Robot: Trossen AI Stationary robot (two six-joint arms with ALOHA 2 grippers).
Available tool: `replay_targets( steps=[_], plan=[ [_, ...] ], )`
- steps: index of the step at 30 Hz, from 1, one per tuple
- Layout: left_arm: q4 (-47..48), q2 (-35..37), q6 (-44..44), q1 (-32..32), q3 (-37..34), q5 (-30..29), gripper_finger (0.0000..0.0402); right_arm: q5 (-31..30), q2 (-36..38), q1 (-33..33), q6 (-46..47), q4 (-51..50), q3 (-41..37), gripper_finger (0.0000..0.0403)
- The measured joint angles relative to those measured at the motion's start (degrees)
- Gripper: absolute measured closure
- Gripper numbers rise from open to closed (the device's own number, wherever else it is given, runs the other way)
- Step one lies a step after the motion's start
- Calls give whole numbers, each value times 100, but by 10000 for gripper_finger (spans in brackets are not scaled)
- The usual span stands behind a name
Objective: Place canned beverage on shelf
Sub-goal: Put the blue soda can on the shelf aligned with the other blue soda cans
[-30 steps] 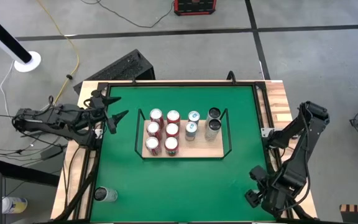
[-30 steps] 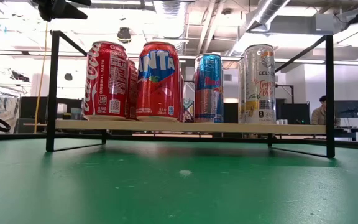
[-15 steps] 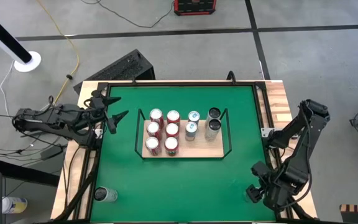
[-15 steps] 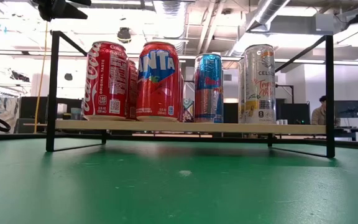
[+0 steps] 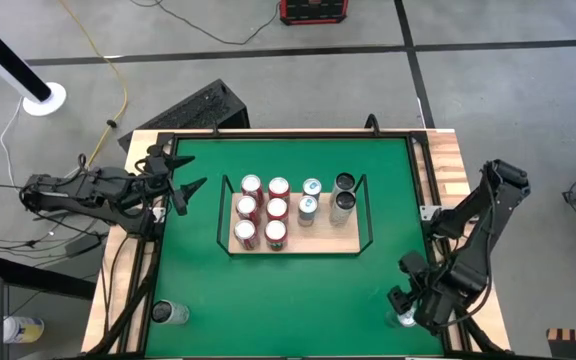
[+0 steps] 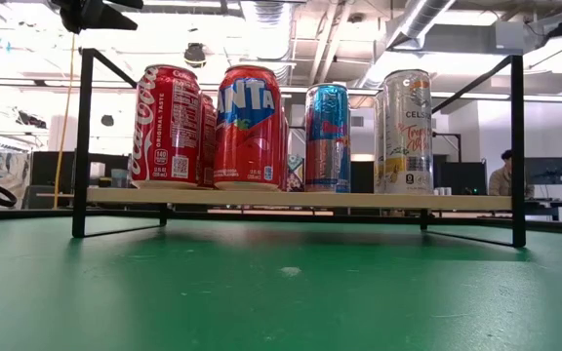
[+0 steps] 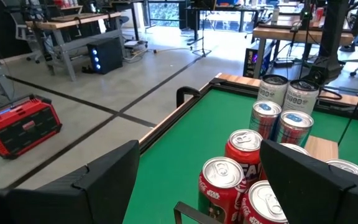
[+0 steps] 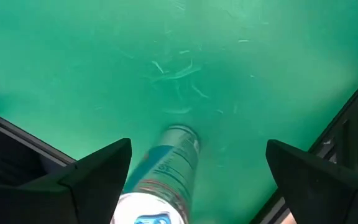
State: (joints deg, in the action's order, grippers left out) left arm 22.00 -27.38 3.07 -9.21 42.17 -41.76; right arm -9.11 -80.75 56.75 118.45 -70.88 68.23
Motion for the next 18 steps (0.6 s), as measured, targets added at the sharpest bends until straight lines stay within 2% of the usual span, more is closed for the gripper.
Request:
replay_targets(
  steps=[8,14,18],
  plan=[
    [0,0,0,0,-2,0,81,-1,1,-98,-326,878,5,6],
    [8,0,5,-1,0,0,81,38,-123,-52,-281,937,11,6],
    [19,0,24,0,0,0,81,417,-312,-8,-298,991,11,6]
  ],
)
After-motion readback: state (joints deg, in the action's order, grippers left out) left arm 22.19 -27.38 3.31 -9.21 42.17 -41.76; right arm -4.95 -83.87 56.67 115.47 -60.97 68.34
